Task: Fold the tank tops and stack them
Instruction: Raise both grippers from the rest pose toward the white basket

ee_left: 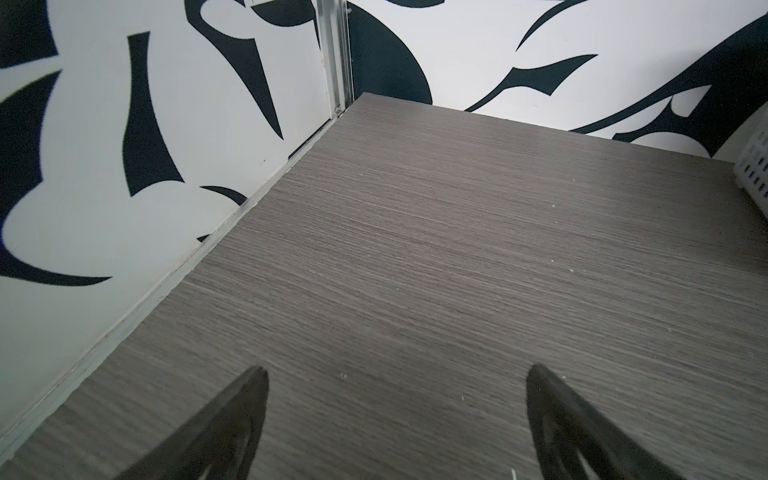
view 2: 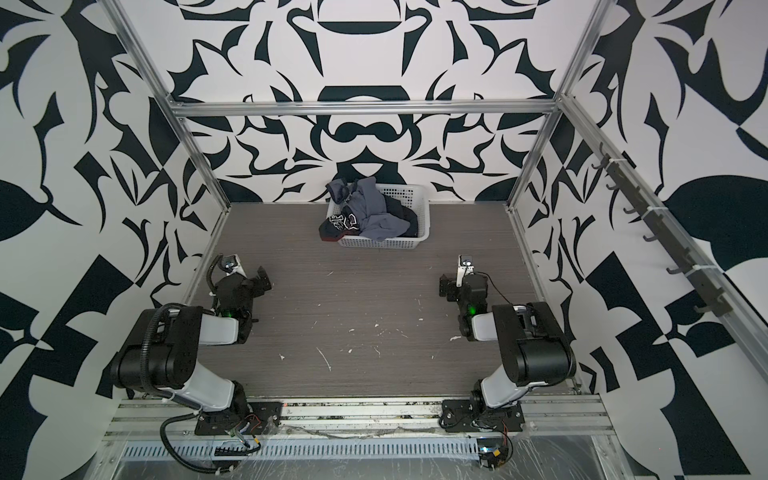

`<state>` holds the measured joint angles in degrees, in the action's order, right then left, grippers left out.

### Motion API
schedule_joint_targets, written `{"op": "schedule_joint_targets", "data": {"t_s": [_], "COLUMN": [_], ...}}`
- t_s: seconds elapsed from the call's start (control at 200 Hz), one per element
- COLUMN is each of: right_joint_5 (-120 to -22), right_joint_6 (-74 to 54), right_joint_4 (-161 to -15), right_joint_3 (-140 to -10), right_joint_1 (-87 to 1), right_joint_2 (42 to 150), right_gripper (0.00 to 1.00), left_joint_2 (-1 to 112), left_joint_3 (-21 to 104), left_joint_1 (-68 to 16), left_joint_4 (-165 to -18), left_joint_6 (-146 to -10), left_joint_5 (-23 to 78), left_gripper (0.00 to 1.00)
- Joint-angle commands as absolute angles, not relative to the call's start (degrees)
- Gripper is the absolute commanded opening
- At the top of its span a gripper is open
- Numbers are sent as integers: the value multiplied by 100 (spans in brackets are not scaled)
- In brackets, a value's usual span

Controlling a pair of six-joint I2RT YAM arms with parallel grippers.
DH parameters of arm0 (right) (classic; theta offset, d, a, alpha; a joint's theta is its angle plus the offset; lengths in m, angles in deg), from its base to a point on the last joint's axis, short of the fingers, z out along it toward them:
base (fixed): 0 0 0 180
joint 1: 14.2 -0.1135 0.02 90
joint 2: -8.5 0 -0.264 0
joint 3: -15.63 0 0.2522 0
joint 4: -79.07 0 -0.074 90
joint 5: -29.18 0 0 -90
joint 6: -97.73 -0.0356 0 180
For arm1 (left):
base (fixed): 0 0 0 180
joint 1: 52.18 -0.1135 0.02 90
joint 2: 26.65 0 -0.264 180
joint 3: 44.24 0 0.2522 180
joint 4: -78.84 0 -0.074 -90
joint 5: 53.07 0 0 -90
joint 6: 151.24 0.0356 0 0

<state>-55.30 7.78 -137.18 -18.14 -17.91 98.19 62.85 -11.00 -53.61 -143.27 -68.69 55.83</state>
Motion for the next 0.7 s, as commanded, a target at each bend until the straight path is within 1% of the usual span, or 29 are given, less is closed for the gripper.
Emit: {"op": "schedule_joint_targets", "data": {"t_s": [0.0,0.105,0.195,0.275,0.33,0.375,0.435,0.515,0.575,0.63,0.665,0.695], "right_joint_5": [-5572,-5764,-5831,-5795,-5723,-5767,-5966,-6040,-5827,-5374,-4945,-4642], "right_joint_6": [736,806,799,834,847,770,572,44,-419,-1258,-1959,-2350], "right_joint_4": [-13932,-14182,-14174,-13779,-13256,-12831,-12352,-11573,-10932,-10277,-9353,-8690], "right_joint_3": [-1824,-1636,-1420,-1360,-1410,-1492,-1647,-1939,-2176,-2434,-2728,-2900], "right_joint_1": [-1771,-1772,-1777,-1823,-1903,-1947,-1965,-1971,-1967,-1970,-1973,-1957], "right_joint_2": [9713,9578,9081,8463,7909,7410,6738,5850,5144,4529,4162,3903], "right_gripper": [100,100,100,100,100,100,100,100,100,100,100,100], "left_joint_2": [6293,5991,5448,4740,4034,3455,2731,2150,1899,1678,1536,1418], "left_joint_3": [-1086,-1334,-1541,-1665,-1640,-1493,-1046,-241,328,580,649,639], "left_joint_1": [-5358,-5235,-4952,-4685,-4575,-4559,-4550,-4559,-4563,-4567,-4567,-4567], "left_joint_4": [-14470,-14719,-14664,-14238,-13597,-12808,-11286,-9316,-8084,-7688,-7530,-7350], "left_joint_6": [-6867,-6768,-6565,-6476,-6679,-7196,-8164,-9496,-10295,-10127,-9983,-10131], "left_joint_5": [5644,5656,6059,6282,6347,6404,6603,6918,6908,6464,6302,6397], "left_gripper": [99,99,99,99,99,99,99,99,99,99,99,99]}}
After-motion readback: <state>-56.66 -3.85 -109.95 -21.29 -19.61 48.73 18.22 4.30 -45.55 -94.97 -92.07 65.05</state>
